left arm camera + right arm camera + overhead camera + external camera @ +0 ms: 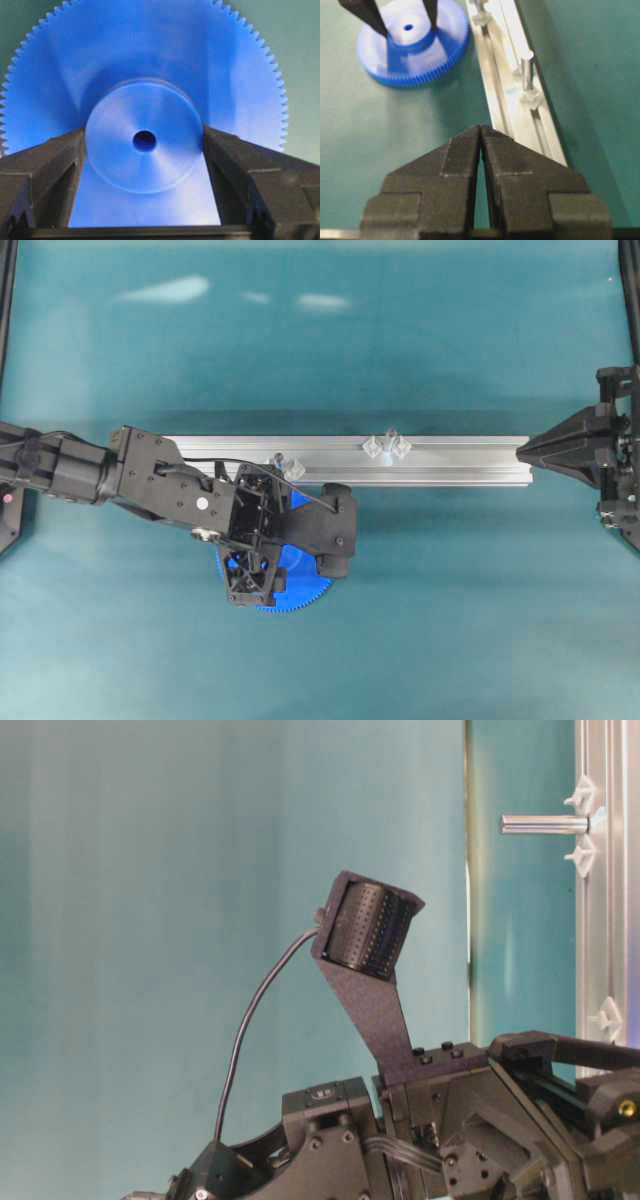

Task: Insert the large gear onto the shaft.
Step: 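Close the left gripper on the gear hub, then lift the blue gear and carry it toward the left shaft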

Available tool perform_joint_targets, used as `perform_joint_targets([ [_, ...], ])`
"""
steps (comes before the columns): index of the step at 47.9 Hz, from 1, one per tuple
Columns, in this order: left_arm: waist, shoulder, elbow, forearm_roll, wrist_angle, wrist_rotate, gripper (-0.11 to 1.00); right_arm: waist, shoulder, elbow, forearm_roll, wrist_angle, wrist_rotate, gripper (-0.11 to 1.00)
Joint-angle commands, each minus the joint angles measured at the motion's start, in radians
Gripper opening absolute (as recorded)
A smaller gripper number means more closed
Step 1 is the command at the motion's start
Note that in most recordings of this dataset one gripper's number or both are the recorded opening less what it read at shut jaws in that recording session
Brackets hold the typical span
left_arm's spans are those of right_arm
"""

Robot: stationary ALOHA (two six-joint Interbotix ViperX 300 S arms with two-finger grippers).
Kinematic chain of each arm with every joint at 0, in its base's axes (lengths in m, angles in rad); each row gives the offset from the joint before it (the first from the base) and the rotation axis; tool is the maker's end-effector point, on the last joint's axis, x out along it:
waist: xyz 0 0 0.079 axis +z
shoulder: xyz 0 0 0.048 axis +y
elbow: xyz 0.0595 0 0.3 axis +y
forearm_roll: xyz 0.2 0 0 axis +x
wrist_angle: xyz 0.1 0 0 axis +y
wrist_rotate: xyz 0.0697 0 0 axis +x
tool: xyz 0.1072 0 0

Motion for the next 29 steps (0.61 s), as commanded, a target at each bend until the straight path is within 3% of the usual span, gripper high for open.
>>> perform_joint_targets([
  [1,-0.011,-0.041,-0.035,0.002,-0.003,0.005,0.77,-0.002,0.006,-0.012,0.0,-0.005,0.012,0.12],
  [29,-0.006,-0.13,-0.11,0.002,0.138,0.02,0.77,-0.003,0.005,-0.005,0.0,-0.008,0.012,0.12],
])
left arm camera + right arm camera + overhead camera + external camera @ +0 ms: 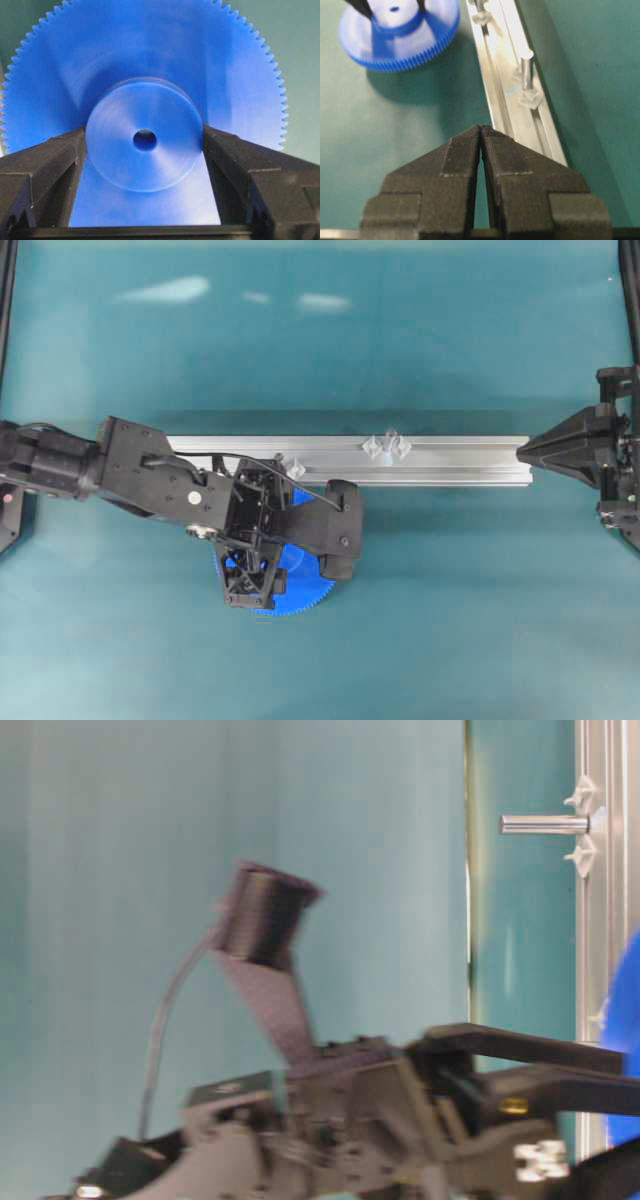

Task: Insert the large gear onto the shaft.
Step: 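Lift the blue gear and carry it toward the left shaft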

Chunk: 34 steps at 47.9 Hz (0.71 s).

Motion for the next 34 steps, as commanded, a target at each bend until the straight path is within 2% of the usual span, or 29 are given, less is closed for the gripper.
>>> perform_joint_targets([
  [1,0.0,-0.061,-0.046,0.002,0.006,0.002,0.77,-0.002,0.006,-0.008,0.0,-0.008,0.011,0.12],
  [16,0.057,-0.1,-0.132,0.002,0.133,0.008,0.77,-0.002,0.005,-0.006,0.0,-0.009,0.011,0.12],
  [29,0.089,-0.095,-0.253,0.002,0.221,0.127,0.77,-0.002,0.005,-0.006,0.0,-0.011,0.011,0.12],
  [34,0.097,-0.083,-0.281,0.002,0.229,0.15,0.77,-0.002,0.005,-0.006,0.0,-0.011,0.011,0.12],
])
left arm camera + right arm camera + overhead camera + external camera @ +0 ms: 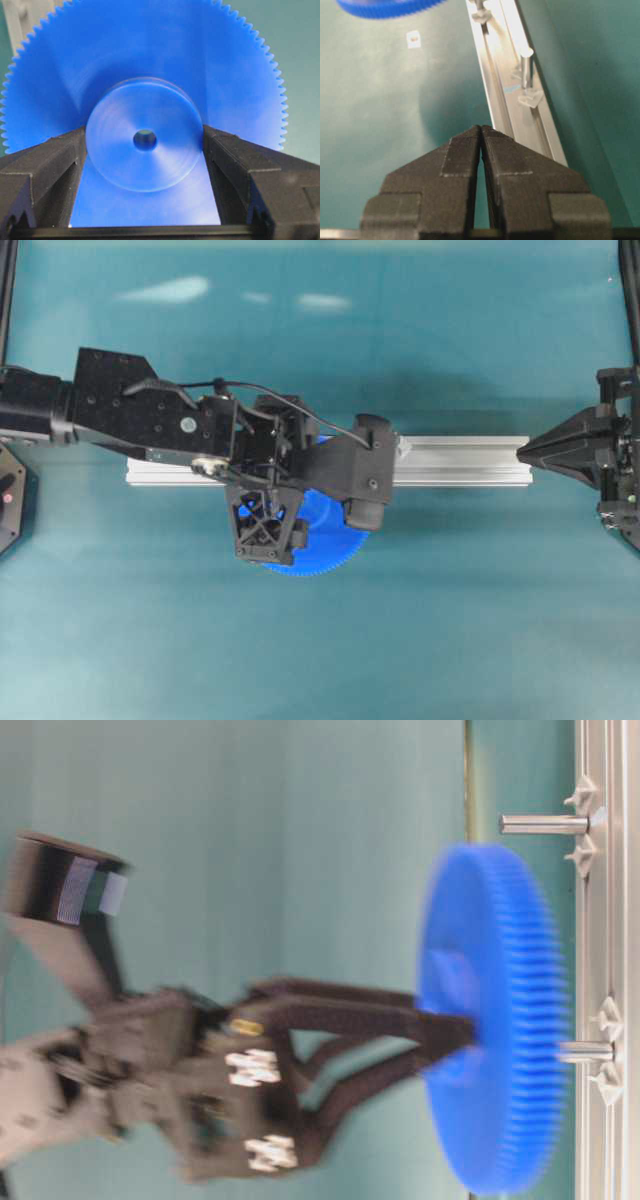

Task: Insert the large gear onto the shaft.
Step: 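Lift the blue gear and carry it toward the left shaft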

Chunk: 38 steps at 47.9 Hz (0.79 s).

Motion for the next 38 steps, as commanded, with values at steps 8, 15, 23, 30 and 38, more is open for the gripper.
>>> perform_joint_targets([
  [8,0.023,-0.012,-0.081,0.002,0.011,0.017,0.77,-0.002,0.005,-0.009,0.0,-0.011,0.011,0.12],
  [15,0.034,-0.002,-0.114,0.002,0.017,0.037,0.77,-0.002,0.002,-0.009,0.0,-0.011,0.011,0.12],
  [23,0.049,0.014,-0.152,0.002,0.041,0.087,0.77,-0.002,-0.005,-0.008,0.0,-0.011,0.011,0.12],
  [30,0.071,0.035,-0.193,0.003,0.054,0.13,0.77,-0.002,-0.009,-0.008,0.0,-0.011,0.011,0.12],
  [38,0.104,0.063,-0.229,0.002,0.057,0.184,0.77,-0.002,-0.015,-0.008,-0.002,-0.009,0.011,0.12],
])
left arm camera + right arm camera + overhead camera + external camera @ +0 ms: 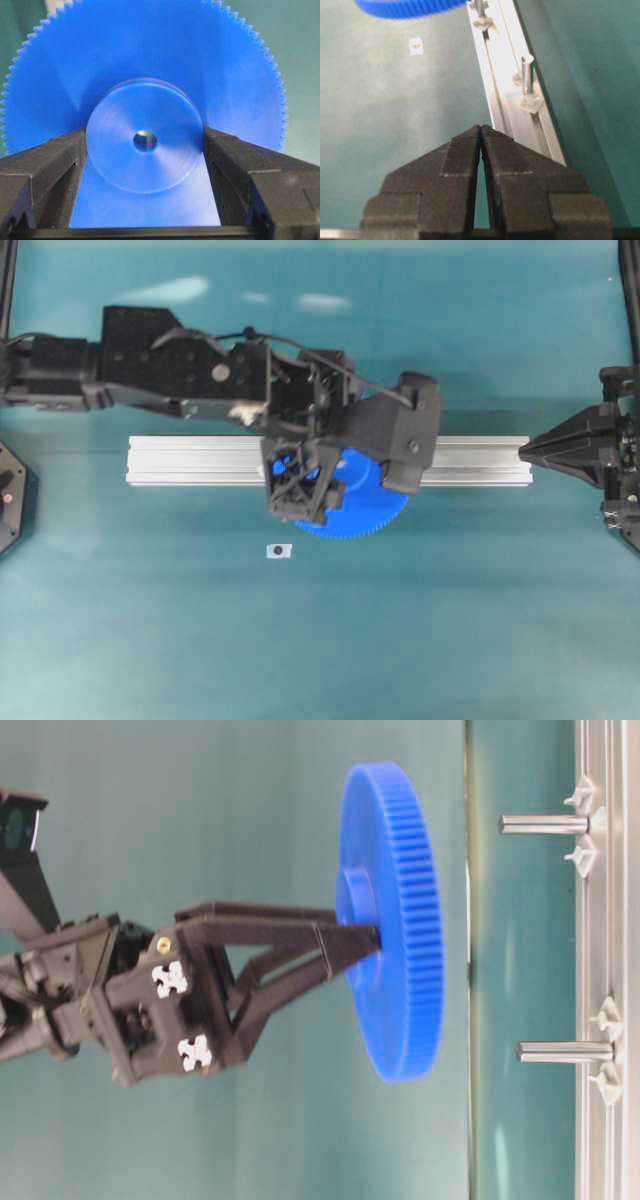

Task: Insert the large gear onto the shaft.
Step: 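Lift the blue gear and carry it toward the left shaft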

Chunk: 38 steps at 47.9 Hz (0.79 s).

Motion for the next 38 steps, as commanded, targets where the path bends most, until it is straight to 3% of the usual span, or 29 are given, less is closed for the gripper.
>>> perform_joint_targets([
  [1,0.023,-0.012,-0.051,0.002,-0.003,0.025,0.77,-0.002,0.002,-0.008,0.0,-0.006,0.011,0.12],
  [17,0.054,0.049,-0.121,0.002,-0.003,0.106,0.77,-0.003,0.0,-0.006,0.0,0.0,0.012,0.12],
  [38,0.064,0.17,-0.216,0.003,-0.002,0.117,0.77,-0.014,-0.005,0.002,-0.002,-0.002,0.012,0.12],
])
